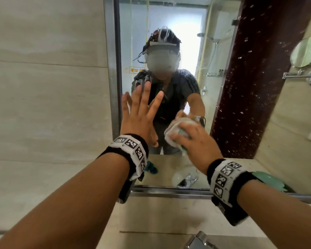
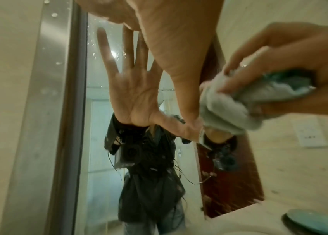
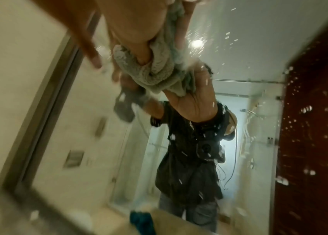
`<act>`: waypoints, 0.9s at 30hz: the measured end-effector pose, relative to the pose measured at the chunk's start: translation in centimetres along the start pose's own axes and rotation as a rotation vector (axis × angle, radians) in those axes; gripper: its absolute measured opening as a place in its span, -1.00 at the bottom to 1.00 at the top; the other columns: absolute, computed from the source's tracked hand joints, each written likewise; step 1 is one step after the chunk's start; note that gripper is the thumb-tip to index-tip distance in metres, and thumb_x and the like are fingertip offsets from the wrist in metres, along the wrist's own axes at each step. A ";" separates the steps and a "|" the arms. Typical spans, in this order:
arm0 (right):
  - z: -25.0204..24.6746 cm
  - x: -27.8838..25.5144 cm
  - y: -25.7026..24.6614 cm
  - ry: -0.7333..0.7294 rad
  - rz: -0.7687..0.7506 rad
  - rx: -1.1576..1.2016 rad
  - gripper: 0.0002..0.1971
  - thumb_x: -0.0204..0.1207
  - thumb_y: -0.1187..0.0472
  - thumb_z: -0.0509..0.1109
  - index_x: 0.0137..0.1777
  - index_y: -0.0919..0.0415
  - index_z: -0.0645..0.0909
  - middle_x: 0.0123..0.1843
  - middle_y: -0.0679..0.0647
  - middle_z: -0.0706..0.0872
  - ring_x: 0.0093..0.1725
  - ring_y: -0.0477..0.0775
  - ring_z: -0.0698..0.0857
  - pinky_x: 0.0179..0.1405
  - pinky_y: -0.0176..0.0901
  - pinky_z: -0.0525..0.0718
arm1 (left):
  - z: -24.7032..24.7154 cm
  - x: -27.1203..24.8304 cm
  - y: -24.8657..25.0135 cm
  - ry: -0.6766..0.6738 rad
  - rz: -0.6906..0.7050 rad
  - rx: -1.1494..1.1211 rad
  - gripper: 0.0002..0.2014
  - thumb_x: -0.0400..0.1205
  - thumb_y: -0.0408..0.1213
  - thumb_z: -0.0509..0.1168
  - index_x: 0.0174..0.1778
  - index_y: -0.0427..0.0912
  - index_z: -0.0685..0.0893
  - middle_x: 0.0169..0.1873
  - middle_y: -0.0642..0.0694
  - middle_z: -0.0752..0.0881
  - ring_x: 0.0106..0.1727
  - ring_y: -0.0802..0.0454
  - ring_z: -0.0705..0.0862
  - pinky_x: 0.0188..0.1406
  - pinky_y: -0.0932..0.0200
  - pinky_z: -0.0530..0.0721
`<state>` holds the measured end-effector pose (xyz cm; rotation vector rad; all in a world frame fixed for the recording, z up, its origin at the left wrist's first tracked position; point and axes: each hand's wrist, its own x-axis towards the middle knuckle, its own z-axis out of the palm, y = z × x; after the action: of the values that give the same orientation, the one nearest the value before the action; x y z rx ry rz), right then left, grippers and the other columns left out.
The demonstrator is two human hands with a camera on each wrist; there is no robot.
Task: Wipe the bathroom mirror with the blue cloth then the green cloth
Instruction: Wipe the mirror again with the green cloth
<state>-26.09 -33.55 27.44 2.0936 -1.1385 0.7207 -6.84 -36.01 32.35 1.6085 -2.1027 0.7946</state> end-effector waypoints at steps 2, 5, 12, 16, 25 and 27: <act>-1.0 1.2 0.4 0.089 0.115 0.042 -0.35 0.16 0.33 0.60 0.28 -0.02 0.56 0.33 0.12 0.44 0.22 0.28 0.48 -0.02 0.06 0.69 | 0.6 -1.4 0.2 -0.018 -0.010 -0.040 0.41 0.21 0.36 0.48 0.54 0.05 -0.56 0.52 -0.23 -0.57 0.56 -0.27 -0.50 0.51 -0.43 -0.33; -0.3 1.6 0.4 0.171 0.132 0.008 -0.36 0.22 0.37 0.53 0.35 0.05 0.55 0.32 0.15 0.52 0.20 0.27 0.45 0.10 0.11 0.65 | 2.2 -3.4 0.7 -0.103 -0.020 -0.068 0.39 0.26 0.32 0.47 0.50 0.07 -0.62 0.47 -0.22 -0.64 0.54 -0.26 -0.54 0.49 -0.44 -0.37; 6.6 -4.9 -1.6 -0.013 -0.210 -0.095 -0.46 0.33 0.29 0.56 0.34 0.15 0.57 0.27 0.22 0.65 0.19 0.26 0.59 0.24 0.18 0.59 | 5.1 -3.0 1.3 -0.108 -0.066 -0.053 0.41 0.31 0.17 0.51 0.35 0.05 -0.77 0.32 -0.23 -0.77 0.39 -0.26 -0.70 0.46 -0.48 -0.35; 5.0 -3.4 -1.1 0.038 -0.114 -0.020 -0.48 0.37 0.24 0.51 0.35 0.08 0.55 0.32 0.19 0.57 0.19 0.28 0.53 0.24 0.22 0.57 | 5.5 -3.0 1.5 -0.111 -0.065 -0.043 0.50 0.17 0.22 0.57 0.40 0.04 -0.72 0.33 -0.25 -0.77 0.42 -0.29 -0.66 0.41 -0.48 -0.40; 4.2 -0.7 -2.6 0.182 0.149 0.033 -0.45 0.34 0.20 0.46 0.38 0.03 0.56 0.36 0.10 0.36 0.17 0.30 0.42 -0.09 0.12 0.73 | 6.0 -2.9 1.4 -0.094 -0.059 -0.009 0.52 0.14 0.34 0.52 0.36 0.01 -0.77 0.35 -0.29 -0.76 0.42 -0.31 -0.63 0.41 -0.47 -0.38; 6.1 -3.8 -3.2 0.104 0.026 -0.032 -0.47 0.28 0.15 0.58 0.29 0.08 0.63 0.29 0.15 0.49 0.04 0.33 0.59 -0.23 0.06 0.77 | 6.1 -3.0 1.3 -0.072 -0.054 -0.012 0.49 0.17 0.37 0.48 0.36 0.00 -0.76 0.41 -0.30 -0.67 0.48 -0.30 -0.58 0.43 -0.47 -0.36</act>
<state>-24.15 -34.84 19.95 1.9947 -1.1152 0.8089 -7.00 -37.42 25.54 1.7038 -2.0987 0.7155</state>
